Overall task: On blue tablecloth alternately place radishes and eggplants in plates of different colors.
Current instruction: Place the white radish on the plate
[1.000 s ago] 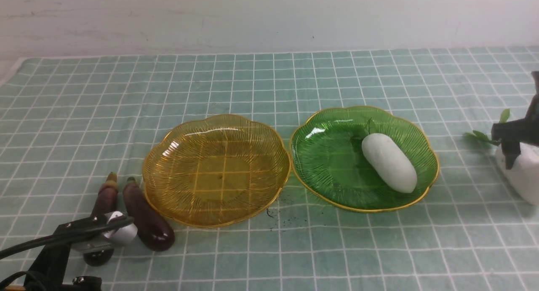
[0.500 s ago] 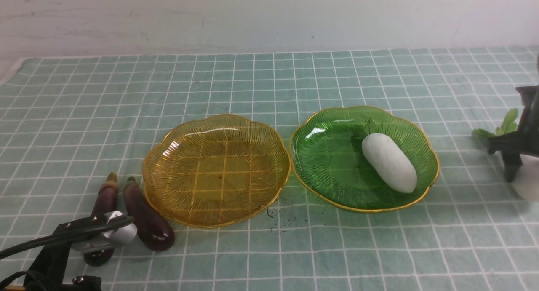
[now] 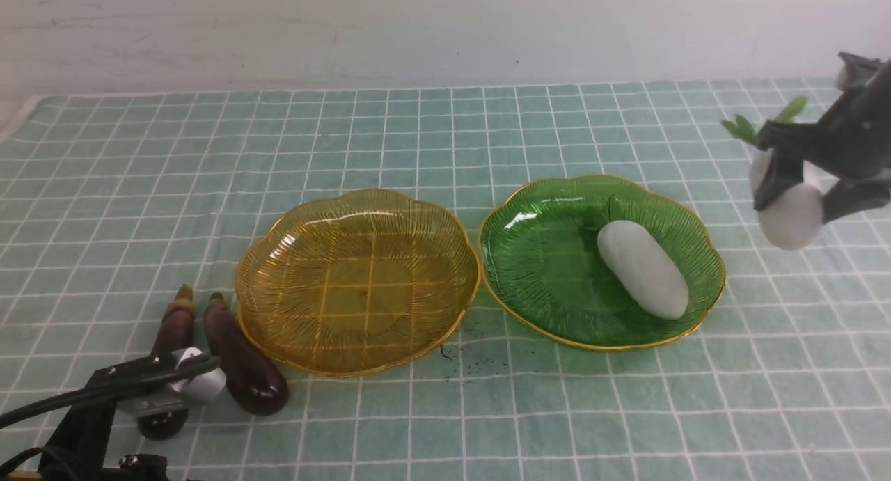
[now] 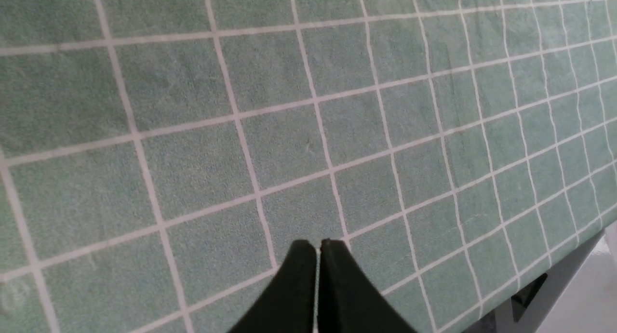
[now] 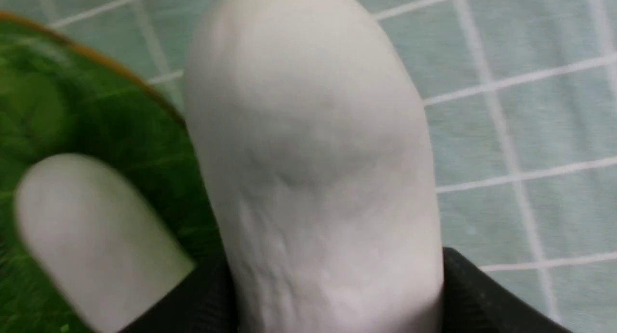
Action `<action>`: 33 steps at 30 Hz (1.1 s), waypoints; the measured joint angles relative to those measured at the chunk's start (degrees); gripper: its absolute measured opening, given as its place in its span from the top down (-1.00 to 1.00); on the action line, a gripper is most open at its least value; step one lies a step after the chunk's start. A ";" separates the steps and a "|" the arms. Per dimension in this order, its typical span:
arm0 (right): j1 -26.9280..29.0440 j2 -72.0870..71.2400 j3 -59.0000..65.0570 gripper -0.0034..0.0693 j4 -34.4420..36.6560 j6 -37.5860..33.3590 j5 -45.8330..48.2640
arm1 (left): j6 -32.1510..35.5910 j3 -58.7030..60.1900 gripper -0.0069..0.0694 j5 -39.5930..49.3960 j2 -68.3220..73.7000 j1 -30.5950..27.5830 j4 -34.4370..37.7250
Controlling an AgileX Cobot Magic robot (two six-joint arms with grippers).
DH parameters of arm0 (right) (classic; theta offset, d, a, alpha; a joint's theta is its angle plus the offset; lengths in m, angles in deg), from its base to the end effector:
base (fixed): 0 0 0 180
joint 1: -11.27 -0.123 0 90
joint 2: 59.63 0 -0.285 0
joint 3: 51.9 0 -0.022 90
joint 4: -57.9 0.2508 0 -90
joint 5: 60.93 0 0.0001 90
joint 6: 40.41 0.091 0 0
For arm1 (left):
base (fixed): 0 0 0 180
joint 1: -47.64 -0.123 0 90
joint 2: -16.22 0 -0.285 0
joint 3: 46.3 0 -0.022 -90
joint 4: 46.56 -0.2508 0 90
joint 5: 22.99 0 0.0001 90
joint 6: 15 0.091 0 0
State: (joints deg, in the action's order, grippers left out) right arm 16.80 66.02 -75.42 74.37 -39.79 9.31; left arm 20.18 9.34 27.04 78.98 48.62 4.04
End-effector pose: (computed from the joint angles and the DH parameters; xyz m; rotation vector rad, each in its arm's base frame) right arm 0.4290 -0.0171 0.2366 0.2773 2.9576 0.4051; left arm 0.1300 -0.0562 0.2097 0.1429 2.6111 -0.8738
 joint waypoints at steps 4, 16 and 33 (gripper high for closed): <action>-5.21 -0.01 0.00 -0.35 6.68 -6.64 0.00 | 0.00 0.00 0.83 -1.09 0.00 0.00 0.00; -22.81 2.46 0.00 -0.35 -6.28 -10.65 0.11 | 0.00 0.00 0.83 -2.21 0.00 0.00 -1.00; -24.19 -0.27 0.00 -0.47 -13.06 -0.02 0.11 | -0.61 0.00 0.67 -2.22 0.00 0.00 -2.55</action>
State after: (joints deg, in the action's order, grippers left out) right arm -7.39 65.76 -75.42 61.31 -39.81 9.42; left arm 19.57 9.34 24.82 78.98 48.62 1.49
